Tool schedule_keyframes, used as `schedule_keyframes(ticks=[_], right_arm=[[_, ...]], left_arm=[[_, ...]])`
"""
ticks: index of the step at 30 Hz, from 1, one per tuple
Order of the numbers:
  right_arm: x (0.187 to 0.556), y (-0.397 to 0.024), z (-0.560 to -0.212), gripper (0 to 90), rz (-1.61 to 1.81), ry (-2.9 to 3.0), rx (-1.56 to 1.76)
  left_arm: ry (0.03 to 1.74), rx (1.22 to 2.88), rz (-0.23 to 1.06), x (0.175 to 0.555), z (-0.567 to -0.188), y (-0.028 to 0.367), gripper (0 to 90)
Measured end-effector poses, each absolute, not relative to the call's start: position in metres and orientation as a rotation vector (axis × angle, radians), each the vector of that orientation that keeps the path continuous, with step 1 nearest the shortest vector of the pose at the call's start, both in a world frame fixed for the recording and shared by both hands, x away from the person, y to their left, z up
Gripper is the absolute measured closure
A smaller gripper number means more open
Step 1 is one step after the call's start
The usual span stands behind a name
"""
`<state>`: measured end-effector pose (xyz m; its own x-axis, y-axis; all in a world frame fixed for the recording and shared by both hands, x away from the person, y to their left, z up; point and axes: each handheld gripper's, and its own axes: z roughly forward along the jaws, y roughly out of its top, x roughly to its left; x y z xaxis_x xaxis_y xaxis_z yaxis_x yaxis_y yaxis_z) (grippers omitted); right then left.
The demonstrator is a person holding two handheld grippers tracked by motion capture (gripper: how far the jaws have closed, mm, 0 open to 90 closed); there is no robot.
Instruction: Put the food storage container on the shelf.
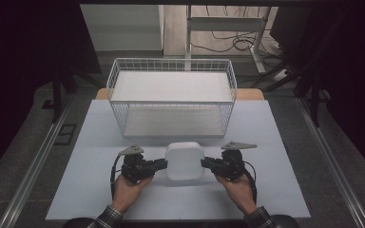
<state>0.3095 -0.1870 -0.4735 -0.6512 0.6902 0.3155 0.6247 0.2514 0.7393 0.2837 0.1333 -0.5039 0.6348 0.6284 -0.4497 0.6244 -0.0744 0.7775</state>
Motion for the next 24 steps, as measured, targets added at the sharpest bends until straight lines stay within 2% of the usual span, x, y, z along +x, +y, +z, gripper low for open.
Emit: schedule_keyframes(ticks=[8,24], right_arm=[[0.314,-0.182,-0.464,77.3,1.396,2.389,1.214],[0.356,-0.158,-0.448,77.3,1.431,2.325,1.124]], left_arm=[[1.006,1.749,0.081,0.292,-0.491,0.136,80.3],[1.03,1.722,0.2,0.33,-0.47,0.153,79.7]])
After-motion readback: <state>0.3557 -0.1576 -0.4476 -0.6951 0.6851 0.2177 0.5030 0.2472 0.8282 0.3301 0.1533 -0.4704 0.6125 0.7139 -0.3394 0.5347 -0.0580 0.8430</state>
